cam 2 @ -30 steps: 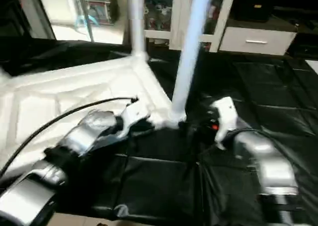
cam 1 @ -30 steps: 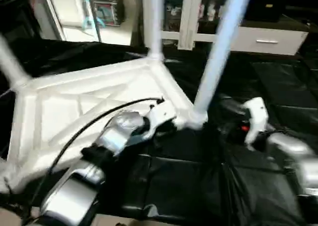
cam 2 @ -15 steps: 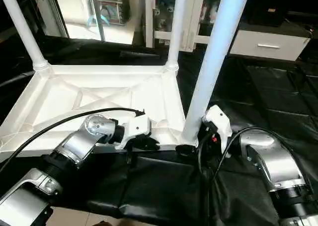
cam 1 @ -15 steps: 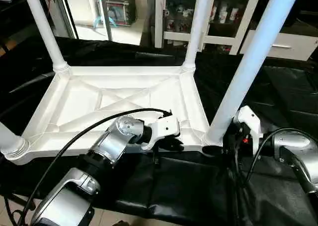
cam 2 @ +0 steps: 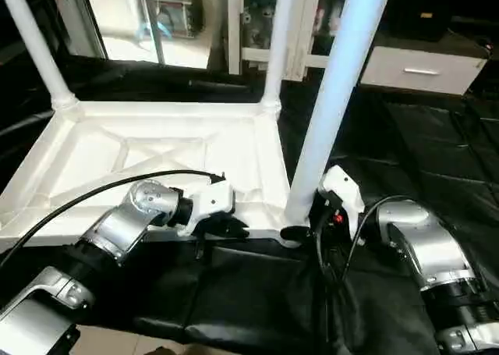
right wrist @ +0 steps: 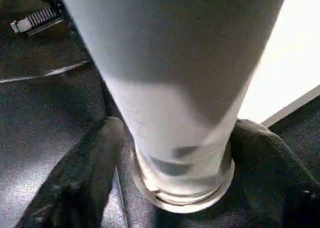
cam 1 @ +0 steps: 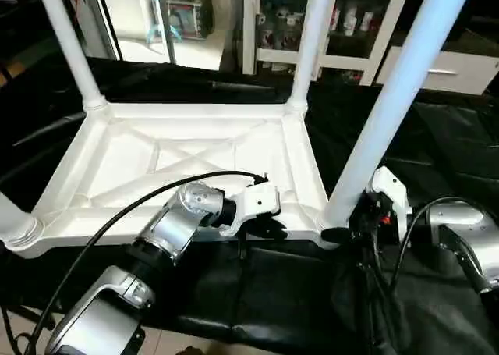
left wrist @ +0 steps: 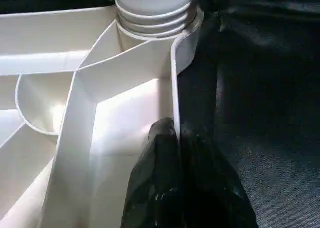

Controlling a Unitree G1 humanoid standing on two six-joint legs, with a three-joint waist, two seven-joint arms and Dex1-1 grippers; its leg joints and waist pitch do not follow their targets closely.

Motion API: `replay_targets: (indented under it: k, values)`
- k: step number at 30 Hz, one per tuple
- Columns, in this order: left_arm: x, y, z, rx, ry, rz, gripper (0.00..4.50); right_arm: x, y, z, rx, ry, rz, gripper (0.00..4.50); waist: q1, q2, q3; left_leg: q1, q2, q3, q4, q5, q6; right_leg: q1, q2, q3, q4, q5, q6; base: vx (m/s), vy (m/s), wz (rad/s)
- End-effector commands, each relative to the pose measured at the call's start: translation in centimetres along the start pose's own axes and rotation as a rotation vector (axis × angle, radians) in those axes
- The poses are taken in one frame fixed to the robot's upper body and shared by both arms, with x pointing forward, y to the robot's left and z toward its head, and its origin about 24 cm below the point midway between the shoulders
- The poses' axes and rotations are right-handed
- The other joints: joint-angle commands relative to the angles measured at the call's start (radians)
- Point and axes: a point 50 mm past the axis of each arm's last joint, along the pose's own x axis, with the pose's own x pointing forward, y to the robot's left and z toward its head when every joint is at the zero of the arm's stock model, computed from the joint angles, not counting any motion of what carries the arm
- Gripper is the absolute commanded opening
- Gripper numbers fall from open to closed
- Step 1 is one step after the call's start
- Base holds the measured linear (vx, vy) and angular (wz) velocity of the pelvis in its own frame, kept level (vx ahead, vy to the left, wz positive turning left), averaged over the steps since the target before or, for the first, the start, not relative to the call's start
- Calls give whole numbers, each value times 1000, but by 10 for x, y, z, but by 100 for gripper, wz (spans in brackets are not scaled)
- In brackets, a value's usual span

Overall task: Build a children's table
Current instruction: Rotate leg to tighten

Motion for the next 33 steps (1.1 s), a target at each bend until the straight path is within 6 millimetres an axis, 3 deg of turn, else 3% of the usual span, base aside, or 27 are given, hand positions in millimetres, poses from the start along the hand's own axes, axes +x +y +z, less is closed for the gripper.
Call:
replay_targets:
  k: [1, 7, 18, 21, 23, 24, 25, 26, 27, 28, 29, 30, 31, 33]
  values:
    - [10, -9, 8, 22, -41, -73, 0, 1, -1, 5, -32, 12, 18, 316, -3, -30, -62, 6, 59, -22, -71, -150, 89, 45, -63, 42, -64, -270, -236, 0, 0, 0]
    - [9, -10, 7, 22, -32, -78, 0, 5, -4, 5, -31, 4, 31, 258, -2, -30, -61, 5, 59, -22, -69, -146, 94, 45, -62, 42, -63, -268, -242, 0, 0, 0]
    - [5, -10, 3, 13, -11, -86, 0, 11, -5, 3, 0, -34, 43, 241, -4, -26, -61, 6, 60, -23, -71, -163, 82, 45, -62, 41, -63, -274, -245, 0, 0, 0]
    - [4, -6, 0, -14, -3, -34, 0, 15, -17, 0, 60, -59, -160, 240, -10, -26, -59, 5, 58, -24, -74, -179, 68, 45, -62, 41, -66, -297, -238, 0, 0, 0]
    - [6, 5, -1, -49, 9, 88, 0, 18, -29, -2, 161, -103, -364, 240, -27, -26, -58, 5, 55, -28, -77, -208, 42, 43, -60, 39, -71, -344, -223, 0, 0, 0]
    - [6, 5, -1, -49, 9, 88, 0, 18, -29, -2, 161, -103, -364, 240, -32, -26, -55, 5, 54, -27, -79, -221, 35, 40, -57, 39, -76, -364, -216, 0, 0, 0]
    - [7, 13, -1, -75, 17, 173, 0, 19, -34, -5, 217, -109, -473, 239, -39, -28, -56, 7, 51, -31, -79, -242, 19, 42, -56, 36, -78, -398, -203, 0, 0, 0]
    - [7, 13, -1, -75, 17, 173, 0, 19, -34, -5, 217, -109, -473, 239, -41, -28, -56, 9, 51, -30, -79, -250, 13, 39, -57, 37, -80, -411, -197, 0, 0, 0]
    - [12, 26, -1, -132, 52, 320, 0, 25, -35, -13, 290, -101, -632, 239, -43, -28, -55, 12, 51, -30, -79, -263, 8, 36, -56, 37, -85, -429, -186, 0, 0, 0]
    - [12, 26, -1, -132, 52, 320, 0, 25, -35, -13, 290, -101, -632, 239, -44, -27, -56, 14, 49, -30, -78, -266, 2, 32, -57, 38, -86, -432, -180, 0, 0, 0]
    - [16, 33, 2, -172, 67, 407, 0, 35, -30, -14, 332, -124, -699, 239, -43, -20, -58, 11, 49, -32, -79, -255, 3, 38, -57, 39, -84, -415, -177, 0, 0, 0]
    - [24, 42, 11, -208, 64, 536, 0, 53, -22, -12, 371, -152, -822, 239, -49, -11, -55, 9, 47, -28, -80, -254, 0, 28, -54, 43, -89, -392, -176, 0, 0, 0]
    - [24, 42, 11, -208, 64, 536, 0, 53, -22, -12, 371, -152, -822, 238, -46, -17, -61, 13, 47, -31, -79, -241, -16, 32, -54, 39, -85, -373, -176, 0, 0, 0]
    - [36, 44, 25, -209, 29, 574, 0, 74, -8, -5, 337, -155, -843, 238, -42, -17, -63, 12, 44, -30, -79, -213, -6, 36, -54, 40, -82, -319, -186, 0, 0, 0]
